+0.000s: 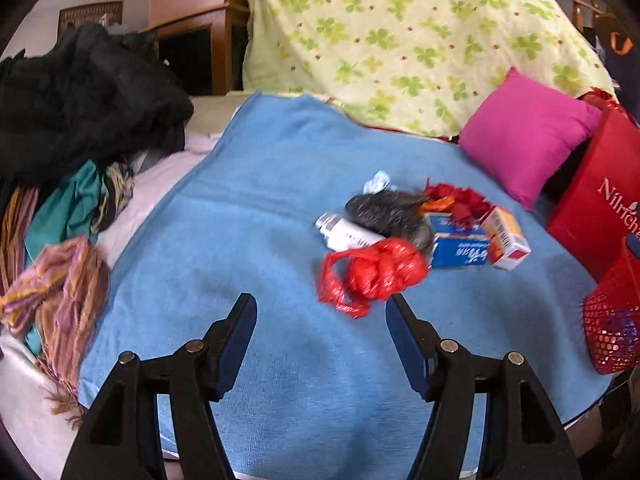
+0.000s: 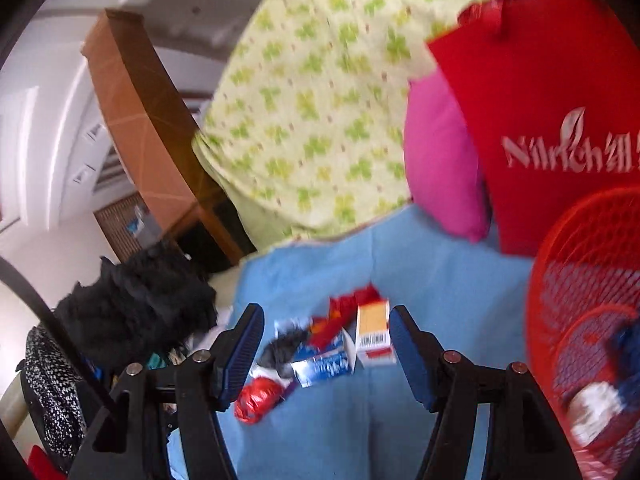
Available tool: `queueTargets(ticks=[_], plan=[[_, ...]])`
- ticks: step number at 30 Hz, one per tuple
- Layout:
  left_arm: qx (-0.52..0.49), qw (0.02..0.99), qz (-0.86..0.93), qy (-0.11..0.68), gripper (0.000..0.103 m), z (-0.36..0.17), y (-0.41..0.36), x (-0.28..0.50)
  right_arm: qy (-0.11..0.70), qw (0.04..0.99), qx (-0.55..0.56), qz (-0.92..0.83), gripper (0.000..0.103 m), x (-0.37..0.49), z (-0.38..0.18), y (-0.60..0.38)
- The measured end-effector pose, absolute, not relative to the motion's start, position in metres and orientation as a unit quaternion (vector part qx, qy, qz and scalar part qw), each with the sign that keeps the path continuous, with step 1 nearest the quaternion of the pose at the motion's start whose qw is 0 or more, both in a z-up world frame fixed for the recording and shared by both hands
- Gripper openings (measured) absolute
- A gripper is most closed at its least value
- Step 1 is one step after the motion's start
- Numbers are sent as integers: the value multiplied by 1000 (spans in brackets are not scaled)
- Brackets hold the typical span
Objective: Collect trash
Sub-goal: 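Grasp the red plastic bag with the left tool while the right grasps the orange-white box, then carry the red bag and orange-white box to the red mesh basket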
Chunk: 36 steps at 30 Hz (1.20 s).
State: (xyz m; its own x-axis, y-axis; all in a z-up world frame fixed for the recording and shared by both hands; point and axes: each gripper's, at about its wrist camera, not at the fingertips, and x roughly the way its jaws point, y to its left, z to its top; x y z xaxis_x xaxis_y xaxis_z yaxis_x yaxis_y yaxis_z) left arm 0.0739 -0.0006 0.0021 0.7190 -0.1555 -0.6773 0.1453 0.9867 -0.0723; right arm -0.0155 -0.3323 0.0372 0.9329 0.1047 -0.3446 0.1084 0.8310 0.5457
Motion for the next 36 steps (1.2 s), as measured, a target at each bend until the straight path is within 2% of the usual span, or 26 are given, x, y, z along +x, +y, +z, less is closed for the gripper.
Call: queueTargets(ticks=[12, 27, 29, 30, 36], plan=[[9, 911, -145, 386, 70, -27, -41, 122, 290, 897, 331, -35, 68, 79, -21, -341], [-9, 884, -178, 432, 74, -53, -64, 170, 371, 882, 273, -94, 68, 169, -66, -331], [-6, 882, -178, 436, 74, -55, -66, 171, 377, 882, 270, -87, 60, 172, -70, -329], [-4, 881, -179, 438, 74, -57, -67, 171, 380, 883, 263, -84, 51, 174, -70, -327], [-2, 882, -184, 434, 66, -58, -66, 170, 376, 886, 261, -79, 50, 165, -61, -324]])
